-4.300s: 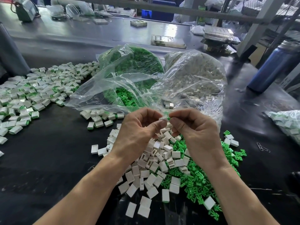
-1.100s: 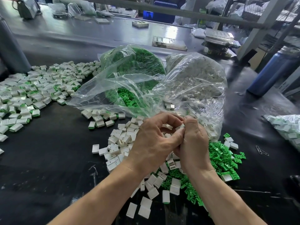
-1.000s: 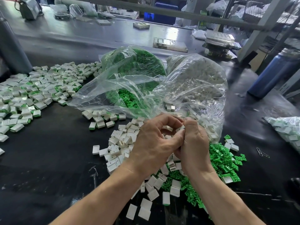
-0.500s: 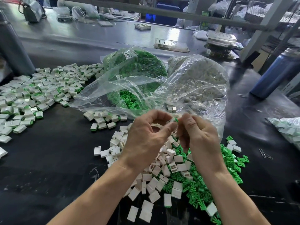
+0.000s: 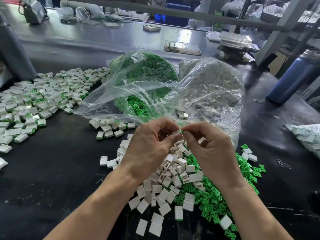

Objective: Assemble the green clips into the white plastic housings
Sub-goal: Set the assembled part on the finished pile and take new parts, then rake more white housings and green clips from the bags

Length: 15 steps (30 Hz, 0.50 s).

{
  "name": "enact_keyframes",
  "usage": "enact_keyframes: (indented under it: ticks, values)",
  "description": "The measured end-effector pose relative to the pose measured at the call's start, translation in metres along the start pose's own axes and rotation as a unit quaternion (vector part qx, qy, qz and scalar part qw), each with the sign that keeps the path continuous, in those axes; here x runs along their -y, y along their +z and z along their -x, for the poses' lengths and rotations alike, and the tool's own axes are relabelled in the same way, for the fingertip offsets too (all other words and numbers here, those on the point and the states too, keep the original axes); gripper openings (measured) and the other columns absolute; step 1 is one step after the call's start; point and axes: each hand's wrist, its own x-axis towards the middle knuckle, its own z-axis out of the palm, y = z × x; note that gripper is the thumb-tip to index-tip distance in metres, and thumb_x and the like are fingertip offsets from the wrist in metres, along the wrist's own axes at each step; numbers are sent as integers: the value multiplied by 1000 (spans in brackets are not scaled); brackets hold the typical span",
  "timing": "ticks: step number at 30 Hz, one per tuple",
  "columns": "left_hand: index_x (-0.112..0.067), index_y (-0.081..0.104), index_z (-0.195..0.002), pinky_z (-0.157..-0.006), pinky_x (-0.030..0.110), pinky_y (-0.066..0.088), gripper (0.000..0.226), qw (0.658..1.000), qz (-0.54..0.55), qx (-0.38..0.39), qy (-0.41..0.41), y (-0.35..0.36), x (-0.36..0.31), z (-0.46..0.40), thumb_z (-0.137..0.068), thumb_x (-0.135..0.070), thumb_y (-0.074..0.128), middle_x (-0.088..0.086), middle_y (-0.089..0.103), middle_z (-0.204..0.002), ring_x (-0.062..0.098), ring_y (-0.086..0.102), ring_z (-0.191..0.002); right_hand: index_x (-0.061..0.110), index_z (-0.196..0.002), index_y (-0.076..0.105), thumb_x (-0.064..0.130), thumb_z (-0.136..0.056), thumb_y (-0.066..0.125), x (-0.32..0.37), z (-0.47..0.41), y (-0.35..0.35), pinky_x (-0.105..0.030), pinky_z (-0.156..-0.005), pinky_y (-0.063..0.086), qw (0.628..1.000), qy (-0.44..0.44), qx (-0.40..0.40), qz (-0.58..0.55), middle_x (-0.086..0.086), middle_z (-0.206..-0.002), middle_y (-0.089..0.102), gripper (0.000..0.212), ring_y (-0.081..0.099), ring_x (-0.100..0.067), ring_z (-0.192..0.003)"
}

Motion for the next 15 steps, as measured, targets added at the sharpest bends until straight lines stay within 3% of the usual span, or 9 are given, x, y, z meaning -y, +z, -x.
enact_keyframes:
  ticks: [3,11,15]
  values:
    - [-31,71,-96,-67,15,55,13,1000,-16,4,1,-1,1,0,-89,-23,80,-16,72,-88,5,70,-78,21,-100,73,15,-92,76,2,0,0,-8,-66,48,999,-20,0,47,19,-88,67,11,63,2,-78]
    - [-29,73,-99,-71,17,57,13,999,-19,7,-29,-8,2,-2,-91,-19,78,-15,74,-88,1,70,-81,25,-102,72,19,-94,74,-1,0,-1,-7,-68,48,999,-4,9,39,19,-86,67,10,64,4,-82]
    - [-31,68,-105,-64,9,54,19,992,-97,-58,-64,-31,7,-5,-93,-16,73,-11,69,-88,-10,66,-81,33,-111,66,26,-97,69,-6,-1,-10,-7,-67,50,999,33,14,14,16,-86,68,15,65,7,-82]
